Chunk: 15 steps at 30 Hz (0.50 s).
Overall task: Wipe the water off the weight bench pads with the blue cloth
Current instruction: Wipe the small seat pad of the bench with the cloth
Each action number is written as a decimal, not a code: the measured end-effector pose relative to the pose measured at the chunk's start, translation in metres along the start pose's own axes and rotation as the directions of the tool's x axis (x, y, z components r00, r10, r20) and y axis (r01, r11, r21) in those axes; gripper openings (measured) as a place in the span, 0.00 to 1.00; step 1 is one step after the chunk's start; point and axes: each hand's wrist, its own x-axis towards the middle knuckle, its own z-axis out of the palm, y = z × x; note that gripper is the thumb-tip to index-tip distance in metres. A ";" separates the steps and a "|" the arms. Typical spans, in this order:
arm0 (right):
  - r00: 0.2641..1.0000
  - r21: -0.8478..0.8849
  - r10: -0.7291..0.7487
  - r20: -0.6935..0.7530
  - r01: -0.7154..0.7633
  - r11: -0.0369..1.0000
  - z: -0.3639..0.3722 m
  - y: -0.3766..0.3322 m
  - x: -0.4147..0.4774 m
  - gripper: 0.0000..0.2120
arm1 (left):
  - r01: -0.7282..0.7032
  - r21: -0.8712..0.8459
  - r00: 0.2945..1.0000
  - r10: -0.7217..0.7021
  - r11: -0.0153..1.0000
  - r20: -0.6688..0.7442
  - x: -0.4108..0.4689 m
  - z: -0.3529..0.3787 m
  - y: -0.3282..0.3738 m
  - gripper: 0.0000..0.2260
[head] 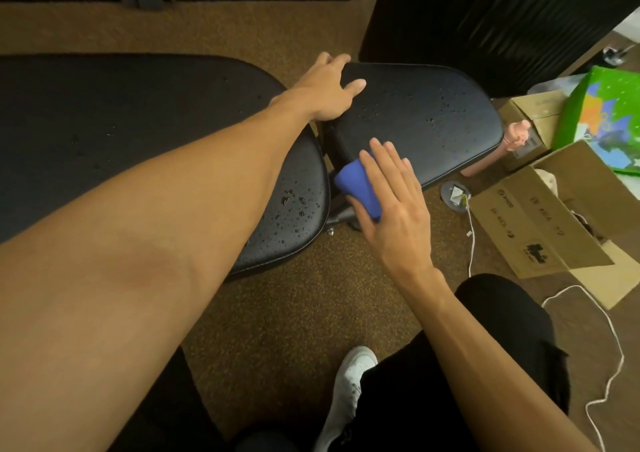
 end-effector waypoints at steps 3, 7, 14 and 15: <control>1.000 -0.015 0.008 -0.020 -0.008 1.000 0.008 -0.007 0.016 0.32 | 0.008 0.002 1.000 -0.008 1.000 0.002 -0.001 -0.001 0.001 0.31; 1.000 -0.027 -0.024 0.007 0.024 0.999 0.010 -0.003 0.020 0.33 | 0.008 0.010 1.000 -0.008 1.000 0.000 -0.003 0.000 0.002 0.30; 0.929 0.299 0.359 -0.084 -0.321 0.899 0.013 -0.011 -0.022 0.33 | 0.011 0.007 1.000 -0.011 1.000 0.010 -0.003 0.000 0.002 0.31; 0.905 0.348 0.416 -0.091 -0.363 0.865 0.015 -0.015 -0.023 0.33 | 0.010 0.007 1.000 -0.010 1.000 0.012 -0.003 -0.001 0.002 0.31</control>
